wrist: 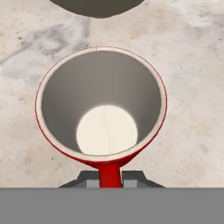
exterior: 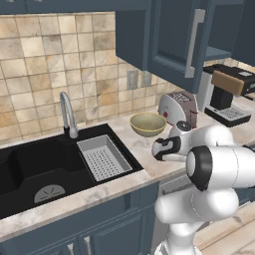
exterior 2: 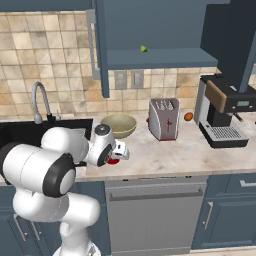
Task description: Pick the mug and place it in the sink. Pick the bowl and place it in the open cabinet and then close the cabinet.
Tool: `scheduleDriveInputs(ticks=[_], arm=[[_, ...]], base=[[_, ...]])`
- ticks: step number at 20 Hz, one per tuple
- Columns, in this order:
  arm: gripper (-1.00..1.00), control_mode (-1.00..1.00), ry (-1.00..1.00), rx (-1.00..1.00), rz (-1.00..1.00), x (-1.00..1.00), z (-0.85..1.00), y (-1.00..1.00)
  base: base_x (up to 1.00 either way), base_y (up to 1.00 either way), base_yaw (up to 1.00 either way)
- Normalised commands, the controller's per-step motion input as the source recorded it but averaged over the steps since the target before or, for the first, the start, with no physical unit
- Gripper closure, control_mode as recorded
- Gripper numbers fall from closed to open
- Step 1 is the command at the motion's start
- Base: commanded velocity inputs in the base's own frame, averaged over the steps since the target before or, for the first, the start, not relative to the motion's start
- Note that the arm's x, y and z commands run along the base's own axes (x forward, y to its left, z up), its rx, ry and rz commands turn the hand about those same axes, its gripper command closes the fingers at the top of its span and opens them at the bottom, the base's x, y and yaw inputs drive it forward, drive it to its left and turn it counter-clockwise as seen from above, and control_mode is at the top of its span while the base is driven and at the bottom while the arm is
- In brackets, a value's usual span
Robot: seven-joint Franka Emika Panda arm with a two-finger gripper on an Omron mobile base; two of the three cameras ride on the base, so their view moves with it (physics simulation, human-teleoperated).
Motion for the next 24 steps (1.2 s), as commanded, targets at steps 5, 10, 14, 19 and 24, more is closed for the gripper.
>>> scheduleDriveInputs(ticks=[5,10,14,19,24], arm=[[1.0,-1.0,0.01,0.0,0.0,0.0,-0.04,0.0],[1.0,-1.0,0.0,0.0,0.0,-0.02,0.0,0.0],[1.0,-1.0,-0.05,0.0,0.02,-0.15,0.06,0.16],[1.0,-1.0,-0.01,0.01,0.0,-0.21,0.49,0.36],[1.0,-1.0,0.0,-0.01,0.0,-0.08,0.73,0.18]], base=[[0.0,0.0,0.0],[0.0,0.0,0.0],[0.0,0.0,0.0],[0.0,0.0,0.0],[0.0,0.0,0.0]])
